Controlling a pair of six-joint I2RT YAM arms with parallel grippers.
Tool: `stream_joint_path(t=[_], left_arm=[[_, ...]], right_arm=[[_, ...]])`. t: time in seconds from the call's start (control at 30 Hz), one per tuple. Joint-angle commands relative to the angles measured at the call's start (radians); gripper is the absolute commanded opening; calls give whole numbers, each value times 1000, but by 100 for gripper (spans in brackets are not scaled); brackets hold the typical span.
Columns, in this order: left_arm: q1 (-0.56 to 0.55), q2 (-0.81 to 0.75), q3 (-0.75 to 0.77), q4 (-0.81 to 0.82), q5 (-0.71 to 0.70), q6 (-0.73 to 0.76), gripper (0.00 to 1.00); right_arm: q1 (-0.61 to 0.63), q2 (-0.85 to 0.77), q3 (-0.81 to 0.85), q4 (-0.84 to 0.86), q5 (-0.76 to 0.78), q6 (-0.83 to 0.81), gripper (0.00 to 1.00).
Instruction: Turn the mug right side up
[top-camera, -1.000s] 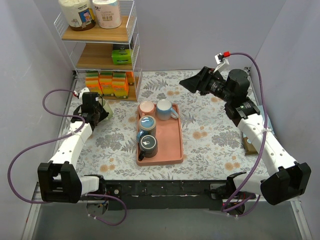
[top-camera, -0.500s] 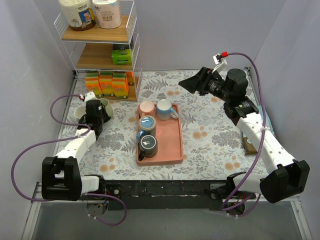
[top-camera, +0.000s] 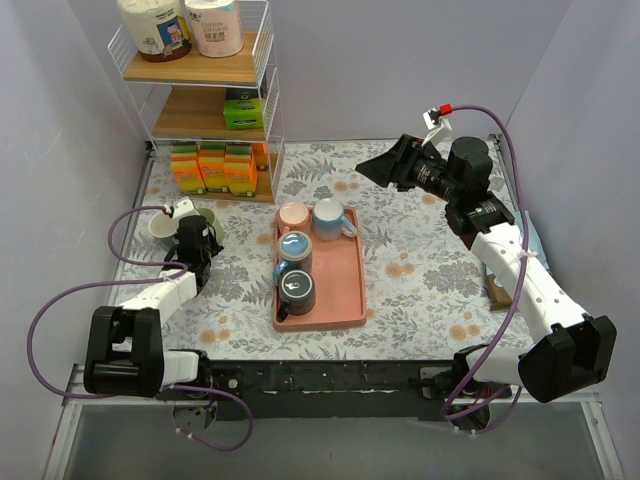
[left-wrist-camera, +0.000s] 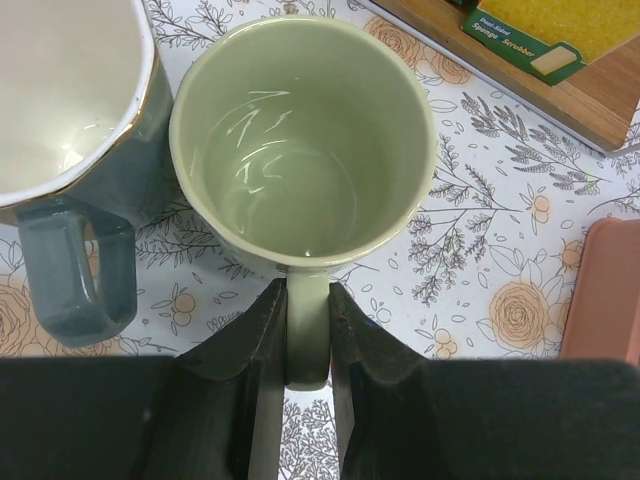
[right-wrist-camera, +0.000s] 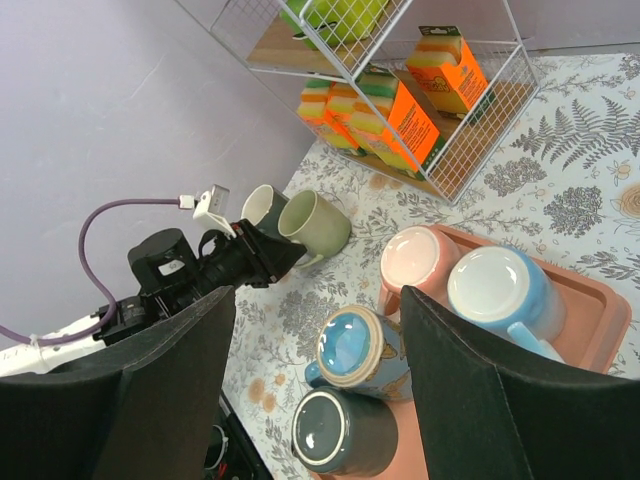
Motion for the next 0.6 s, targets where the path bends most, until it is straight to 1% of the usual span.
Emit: stream_joint_path(t=[0.0,0.07,0.1,0.13,0.2,0.23,0.33,0.37,0.43,0.5,0.57], left_arm=[[-19,22,7,49,-59,-13,23],[-30,35,13,33,-59,-19,34],[-40,33,12,32,-56,-21,37],[-48,27,12,31,-58,-21,43],[-65,19,16,14,-58,-27,52],[-73,15,18,8,-59,-33,62],[-85,-14,30,-24,-67,-44,68],[-86,-34,36,-50,-67,-48,75],[-89,-60,56,-84,-79,-67,81],[-91,-118,65,-132,-82,-77,98],[-93,-162,75,-173,-88,-93,98]], right_arm=[[-6,-1,31,41,-21,-2,74],[-8,-1,27,41,-24,-2,74],[-8,-2,25,41,-24,-2,75],[-6,-2,18,43,-26,-2,75],[-6,-4,13,44,-26,-5,75],[-6,-7,10,44,-26,-7,75],[-8,-7,5,41,-23,-15,75],[-6,-7,8,38,-21,-18,75],[-6,-2,11,32,-18,-22,75],[-6,5,18,15,-19,-35,75],[-8,10,24,-5,-21,-50,76]])
